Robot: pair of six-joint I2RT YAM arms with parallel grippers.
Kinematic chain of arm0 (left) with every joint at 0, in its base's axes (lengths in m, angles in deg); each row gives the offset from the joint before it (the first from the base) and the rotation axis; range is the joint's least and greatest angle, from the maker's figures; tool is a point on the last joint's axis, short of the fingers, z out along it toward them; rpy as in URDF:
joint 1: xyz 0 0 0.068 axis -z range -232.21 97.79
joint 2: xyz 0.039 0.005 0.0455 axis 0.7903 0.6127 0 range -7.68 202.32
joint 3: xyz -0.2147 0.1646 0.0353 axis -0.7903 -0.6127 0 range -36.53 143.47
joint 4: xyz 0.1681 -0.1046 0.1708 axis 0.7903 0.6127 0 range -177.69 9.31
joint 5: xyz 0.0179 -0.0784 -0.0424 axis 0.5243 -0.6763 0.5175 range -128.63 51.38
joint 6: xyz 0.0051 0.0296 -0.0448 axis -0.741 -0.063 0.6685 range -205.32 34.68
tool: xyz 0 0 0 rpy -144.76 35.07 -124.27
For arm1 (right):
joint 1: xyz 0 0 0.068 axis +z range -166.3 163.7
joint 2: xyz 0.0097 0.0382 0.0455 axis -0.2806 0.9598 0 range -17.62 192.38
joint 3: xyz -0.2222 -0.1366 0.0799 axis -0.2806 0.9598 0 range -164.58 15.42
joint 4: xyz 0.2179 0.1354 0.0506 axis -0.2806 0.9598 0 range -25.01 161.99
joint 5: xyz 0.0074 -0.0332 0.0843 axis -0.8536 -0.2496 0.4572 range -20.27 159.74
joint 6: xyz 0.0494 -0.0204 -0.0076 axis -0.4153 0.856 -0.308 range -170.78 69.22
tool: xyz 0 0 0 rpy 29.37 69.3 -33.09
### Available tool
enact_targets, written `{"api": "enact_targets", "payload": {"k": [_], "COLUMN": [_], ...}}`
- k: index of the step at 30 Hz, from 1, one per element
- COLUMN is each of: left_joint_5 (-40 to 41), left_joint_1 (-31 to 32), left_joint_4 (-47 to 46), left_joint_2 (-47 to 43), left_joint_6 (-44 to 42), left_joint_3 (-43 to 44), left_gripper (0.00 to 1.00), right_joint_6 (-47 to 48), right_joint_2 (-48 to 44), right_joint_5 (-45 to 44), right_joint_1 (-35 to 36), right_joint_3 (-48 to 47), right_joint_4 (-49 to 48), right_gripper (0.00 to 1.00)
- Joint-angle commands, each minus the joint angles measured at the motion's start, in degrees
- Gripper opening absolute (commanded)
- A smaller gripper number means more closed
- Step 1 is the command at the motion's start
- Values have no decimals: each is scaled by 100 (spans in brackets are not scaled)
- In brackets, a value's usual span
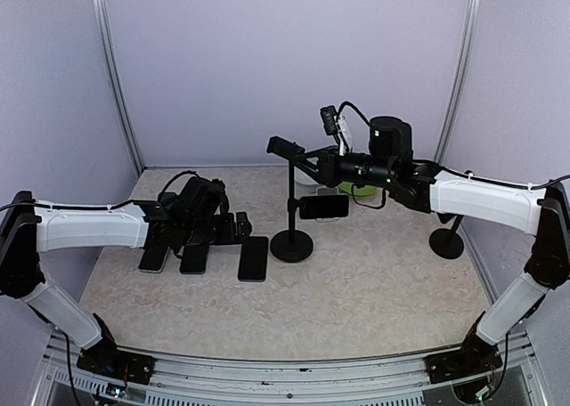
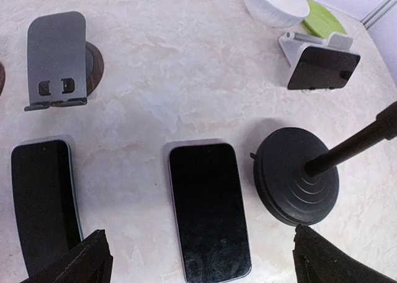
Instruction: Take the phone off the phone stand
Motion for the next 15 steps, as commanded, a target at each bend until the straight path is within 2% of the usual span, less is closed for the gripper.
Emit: {"api": "enact_targets", "payload": {"k": [1, 7, 15], "left_joint_5": [-433, -1072, -1361], "left_joint_1": [-364, -879, -912], "left_joint_4": [-588, -1333, -1701], "left_joint_2": [-527, -1218, -1291], "left_joint_6": [-244, -225, -107], "left_joint_3": [-380, -1101, -1422], "left_gripper": [99, 99, 99], "right_joint_6": [323, 633, 877], "right_joint_2": [327, 1144, 2392], "right_joint_5": [224, 286, 505], "right_joint_1": [-41, -49, -130], "right_joint_3": [-1011, -2065, -3420], "right_joint_4": [-668, -590, -562], "right_gripper": [0, 0, 0]}}
